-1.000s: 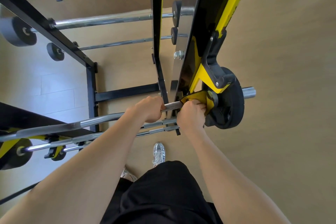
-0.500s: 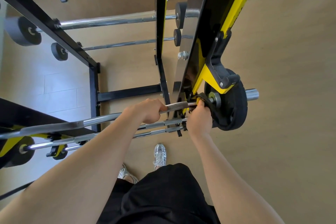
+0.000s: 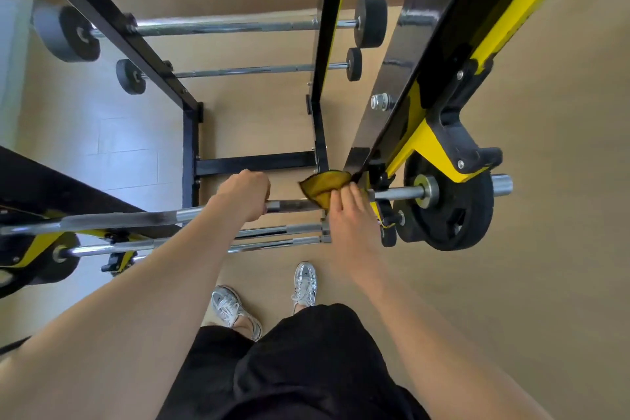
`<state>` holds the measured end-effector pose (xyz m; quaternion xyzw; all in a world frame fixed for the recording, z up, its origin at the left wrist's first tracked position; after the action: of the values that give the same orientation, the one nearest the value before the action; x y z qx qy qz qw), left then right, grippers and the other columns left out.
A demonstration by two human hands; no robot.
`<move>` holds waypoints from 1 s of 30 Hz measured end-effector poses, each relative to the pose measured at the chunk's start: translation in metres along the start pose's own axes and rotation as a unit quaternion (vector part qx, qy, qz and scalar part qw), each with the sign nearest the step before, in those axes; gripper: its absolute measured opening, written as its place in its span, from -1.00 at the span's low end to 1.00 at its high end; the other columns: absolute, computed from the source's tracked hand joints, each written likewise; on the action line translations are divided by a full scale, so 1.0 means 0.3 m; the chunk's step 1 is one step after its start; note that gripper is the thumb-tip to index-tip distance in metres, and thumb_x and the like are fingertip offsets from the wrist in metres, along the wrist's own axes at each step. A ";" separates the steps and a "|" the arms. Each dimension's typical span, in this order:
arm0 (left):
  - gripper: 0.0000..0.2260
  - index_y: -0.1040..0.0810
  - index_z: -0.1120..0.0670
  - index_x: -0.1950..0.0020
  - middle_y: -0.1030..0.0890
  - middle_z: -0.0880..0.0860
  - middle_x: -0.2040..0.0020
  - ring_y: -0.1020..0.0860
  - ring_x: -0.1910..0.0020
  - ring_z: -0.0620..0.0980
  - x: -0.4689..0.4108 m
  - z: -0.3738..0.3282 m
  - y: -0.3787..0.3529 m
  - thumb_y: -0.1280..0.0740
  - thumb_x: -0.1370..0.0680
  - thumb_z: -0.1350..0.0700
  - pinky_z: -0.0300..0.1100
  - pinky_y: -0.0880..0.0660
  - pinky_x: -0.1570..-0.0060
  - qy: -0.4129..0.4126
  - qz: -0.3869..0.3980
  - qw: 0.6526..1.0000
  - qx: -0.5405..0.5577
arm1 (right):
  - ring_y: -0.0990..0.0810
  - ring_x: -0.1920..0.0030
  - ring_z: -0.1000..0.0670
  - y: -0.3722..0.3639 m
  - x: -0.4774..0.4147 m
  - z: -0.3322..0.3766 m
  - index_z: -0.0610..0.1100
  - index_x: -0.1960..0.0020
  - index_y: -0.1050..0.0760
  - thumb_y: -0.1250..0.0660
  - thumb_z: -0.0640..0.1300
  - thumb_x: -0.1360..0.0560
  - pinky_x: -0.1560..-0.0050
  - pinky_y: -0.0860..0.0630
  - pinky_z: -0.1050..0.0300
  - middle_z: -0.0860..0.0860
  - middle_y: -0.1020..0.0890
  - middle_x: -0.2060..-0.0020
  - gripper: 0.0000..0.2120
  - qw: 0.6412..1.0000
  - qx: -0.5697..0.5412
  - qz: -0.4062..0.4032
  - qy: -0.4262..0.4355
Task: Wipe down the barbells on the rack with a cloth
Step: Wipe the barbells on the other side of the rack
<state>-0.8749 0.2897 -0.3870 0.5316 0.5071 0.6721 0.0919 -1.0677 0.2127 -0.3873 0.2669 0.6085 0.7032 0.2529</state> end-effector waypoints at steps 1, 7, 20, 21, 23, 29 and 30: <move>-0.82 -0.67 0.03 -0.13 -0.64 0.04 0.09 -0.62 0.15 0.05 0.000 -0.002 -0.002 -0.51 -0.55 0.07 -0.01 -0.66 0.03 -0.003 0.002 1.000 -0.005 | -0.40 -0.50 -0.26 0.002 -0.009 -0.062 -0.27 -0.42 -0.44 -0.27 -0.18 -0.65 -0.53 -0.35 -0.18 -0.24 -0.54 -0.36 -0.64 0.999 0.022 -0.006 -0.050; -0.81 -0.67 -0.03 -0.15 -0.64 0.03 0.07 -0.59 0.15 0.03 0.005 0.011 -0.001 -0.52 -0.56 0.05 -0.10 -0.55 0.13 0.017 -0.033 0.999 -0.004 | -0.41 -0.50 -0.25 -0.103 -0.052 0.274 -0.21 -0.46 -0.41 -0.26 -0.20 -0.64 -0.58 -0.25 -0.23 -0.18 -0.55 -0.37 -0.61 0.995 -0.064 0.054 0.059; -0.79 -0.63 0.00 -0.21 -0.61 0.04 0.04 -0.62 0.08 0.09 0.013 0.009 -0.006 -0.48 -0.58 0.13 0.01 -0.63 -0.03 0.019 -0.056 0.998 -0.009 | -0.65 -0.14 -0.11 -0.063 -0.136 0.240 -0.10 -0.26 -0.50 -0.31 -0.28 -0.62 -0.26 -0.55 -0.04 -0.05 -0.68 -0.11 -0.77 0.981 -0.059 0.165 0.088; -0.79 -0.62 0.01 -0.22 -0.62 0.06 0.01 -0.63 0.04 0.11 0.013 0.009 -0.006 -0.47 -0.59 0.13 0.01 -0.62 -0.03 0.019 -0.059 0.998 -0.016 | -0.66 -0.10 -0.14 -0.080 -0.140 0.299 -0.10 -0.29 -0.49 -0.28 -0.36 -0.59 -0.19 -0.57 -0.06 -0.07 -0.68 -0.10 -0.68 0.969 -0.102 0.196 0.110; -0.78 -0.61 0.02 -0.24 -0.64 0.08 -0.03 -0.63 0.01 0.13 0.012 0.014 -0.007 -0.46 -0.60 0.11 0.01 -0.61 -0.04 0.015 -0.062 0.998 -0.020 | -0.66 -0.02 -0.20 -0.097 -0.154 0.324 -0.01 -0.40 -0.43 -0.21 -0.39 -0.57 -0.05 -0.60 -0.10 -0.10 -0.68 -0.06 -0.52 0.946 -0.150 0.255 0.135; -0.80 -0.65 -0.02 -0.23 -0.62 0.06 0.01 -0.61 0.07 0.10 0.010 0.020 -0.002 -0.45 -0.61 0.07 0.00 -0.63 -0.03 0.008 -0.046 0.999 0.000 | -0.62 0.01 -0.10 -0.138 -0.198 0.115 0.05 -0.14 -0.41 -0.09 0.23 -0.72 -0.19 -0.46 -0.16 0.03 -0.63 0.06 -0.72 0.927 0.034 0.333 0.168; -0.80 -0.65 -0.02 -0.23 -0.62 0.06 0.00 -0.61 0.06 0.11 0.012 0.020 -0.001 -0.44 -0.61 0.08 0.00 -0.62 -0.03 0.008 -0.051 0.999 -0.004 | -0.63 0.04 -0.11 -0.134 -0.205 0.117 0.03 -0.14 -0.39 -0.04 0.26 -0.72 -0.09 -0.50 -0.13 0.01 -0.63 0.09 -0.67 0.930 0.050 0.318 0.179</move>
<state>-0.8716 0.2958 -0.3854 0.4998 0.5315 0.6725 0.1238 -0.9977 0.2015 -0.4271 0.3283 0.5615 0.7514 -0.1112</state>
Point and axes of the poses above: each hand's wrist, its own x-axis away from the middle knuckle, its own y-axis out of the back of the hand, z = x × y, the point moved 9 cm from there along -x, towards the middle knuckle
